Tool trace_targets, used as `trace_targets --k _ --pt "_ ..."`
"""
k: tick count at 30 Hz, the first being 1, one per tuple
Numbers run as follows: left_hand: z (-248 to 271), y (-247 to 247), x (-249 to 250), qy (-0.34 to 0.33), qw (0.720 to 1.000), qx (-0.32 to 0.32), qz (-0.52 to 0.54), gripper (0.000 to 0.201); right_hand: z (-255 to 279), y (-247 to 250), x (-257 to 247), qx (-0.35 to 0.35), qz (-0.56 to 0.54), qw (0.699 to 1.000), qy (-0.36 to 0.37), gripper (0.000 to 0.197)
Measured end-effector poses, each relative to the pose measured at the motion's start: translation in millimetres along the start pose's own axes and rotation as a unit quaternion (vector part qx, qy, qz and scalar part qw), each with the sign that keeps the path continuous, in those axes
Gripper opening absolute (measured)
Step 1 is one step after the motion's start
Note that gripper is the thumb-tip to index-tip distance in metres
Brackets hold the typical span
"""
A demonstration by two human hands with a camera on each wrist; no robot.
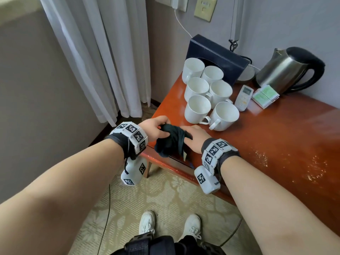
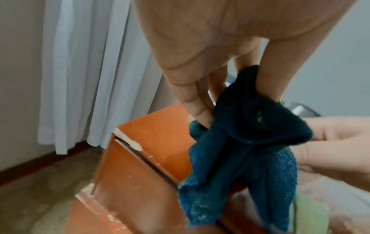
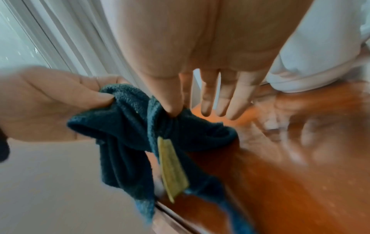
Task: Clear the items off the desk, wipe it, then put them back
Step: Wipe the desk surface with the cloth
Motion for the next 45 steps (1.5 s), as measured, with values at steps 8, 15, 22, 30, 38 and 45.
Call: trace_targets --k 8,15,22,30,38,45 --pt "-5 -11 28 -0.074 0.983 -0.037 0.165 0.036 40 22 -2 0.021 -0.232 0.971 0.051 0.054" --pt "-10 -7 38 -0.104 0.993 0.002 -0.055 0.025 43 44 32 0.118 -0.086 0.988 -0.038 0.021" --pt "-2 16 37 -0.107 0.981 -0.007 0.162 0.031 52 70 58 0.205 -0.207 0.954 -0.071 0.023" --pt "-2 -7 88 -0.165 0.958 -0.095 0.212 0.031 48 32 11 0.049 -0.21 0.976 0.013 0.063" --pt "-19 -10 56 -0.109 0.982 -0.09 0.127 0.034 75 61 54 0.135 -0.302 0.943 -0.036 0.03" --pt "-41 -56 19 -0.034 0.966 -0.051 -0.253 0.068 92 35 90 0.168 -0.124 0.966 -0.152 0.047"
Point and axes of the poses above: each hand's wrist, its own z-axis away from the middle knuckle, its own y-axis out of the back of the hand, x = y × z, the point moved 6 cm from there along -z, towards the middle knuckle, and after that the axes turned 1 degree about y, right-handed, at the moved point
